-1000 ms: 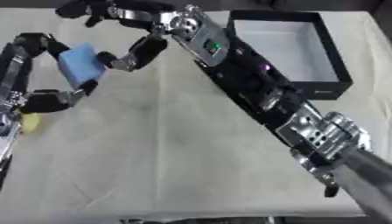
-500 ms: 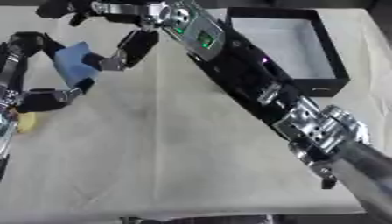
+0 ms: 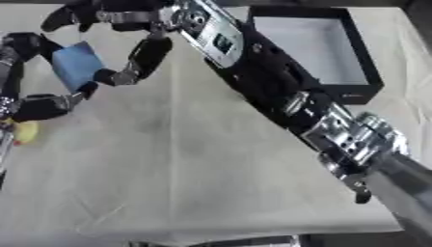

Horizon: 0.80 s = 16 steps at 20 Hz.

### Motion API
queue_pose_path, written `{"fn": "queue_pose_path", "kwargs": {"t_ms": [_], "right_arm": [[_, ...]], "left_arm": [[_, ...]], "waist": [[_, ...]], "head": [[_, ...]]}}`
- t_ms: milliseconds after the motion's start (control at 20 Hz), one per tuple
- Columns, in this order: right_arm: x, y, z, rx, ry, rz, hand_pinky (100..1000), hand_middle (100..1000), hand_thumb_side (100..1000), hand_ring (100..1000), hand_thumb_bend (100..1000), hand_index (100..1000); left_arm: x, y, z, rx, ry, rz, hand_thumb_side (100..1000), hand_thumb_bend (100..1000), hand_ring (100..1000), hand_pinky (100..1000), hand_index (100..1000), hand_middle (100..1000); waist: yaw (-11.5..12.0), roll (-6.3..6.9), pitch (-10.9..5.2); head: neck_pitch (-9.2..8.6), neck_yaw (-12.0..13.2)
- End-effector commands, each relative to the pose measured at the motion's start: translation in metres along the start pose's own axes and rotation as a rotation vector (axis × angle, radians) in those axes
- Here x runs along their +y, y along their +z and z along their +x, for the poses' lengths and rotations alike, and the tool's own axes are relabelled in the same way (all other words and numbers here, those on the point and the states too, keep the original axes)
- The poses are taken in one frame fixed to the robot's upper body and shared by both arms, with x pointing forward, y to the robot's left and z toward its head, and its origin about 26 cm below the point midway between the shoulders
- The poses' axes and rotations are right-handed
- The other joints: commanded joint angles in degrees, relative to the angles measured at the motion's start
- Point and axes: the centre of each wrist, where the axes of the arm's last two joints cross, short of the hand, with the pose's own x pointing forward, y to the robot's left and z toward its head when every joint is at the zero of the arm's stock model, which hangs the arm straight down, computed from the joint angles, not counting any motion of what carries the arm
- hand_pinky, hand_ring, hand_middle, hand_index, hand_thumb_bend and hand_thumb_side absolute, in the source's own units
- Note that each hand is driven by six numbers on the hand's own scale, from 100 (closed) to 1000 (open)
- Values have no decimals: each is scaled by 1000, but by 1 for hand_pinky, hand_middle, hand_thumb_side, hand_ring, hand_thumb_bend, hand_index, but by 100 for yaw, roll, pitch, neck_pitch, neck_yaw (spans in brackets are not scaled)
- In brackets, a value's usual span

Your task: Pick up the objects with one hand, pass them to the other hand, and then place them into the box on the other side of the table.

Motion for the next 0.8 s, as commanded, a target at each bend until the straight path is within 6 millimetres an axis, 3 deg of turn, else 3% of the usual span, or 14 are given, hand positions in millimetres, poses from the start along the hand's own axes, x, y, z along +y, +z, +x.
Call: {"fn": "queue_pose_path", "kwargs": {"t_ms": [50,800], "right_arm": [[-18,4,2,-194,261,292,884,955,283,1000,197,1000],[-2,2,-8,-140,234,335,879,945,281,1000,173,1000]], "left_arm": [[4,-8,8,-29,6,21,100,100,362,629,412,330],[-3,-11,12,-39,42,52,100,100,360,628,412,329]], "waist": [[-7,39,-163],[12,33,-151]], "head": [[9,-32],[32,-110]]}}
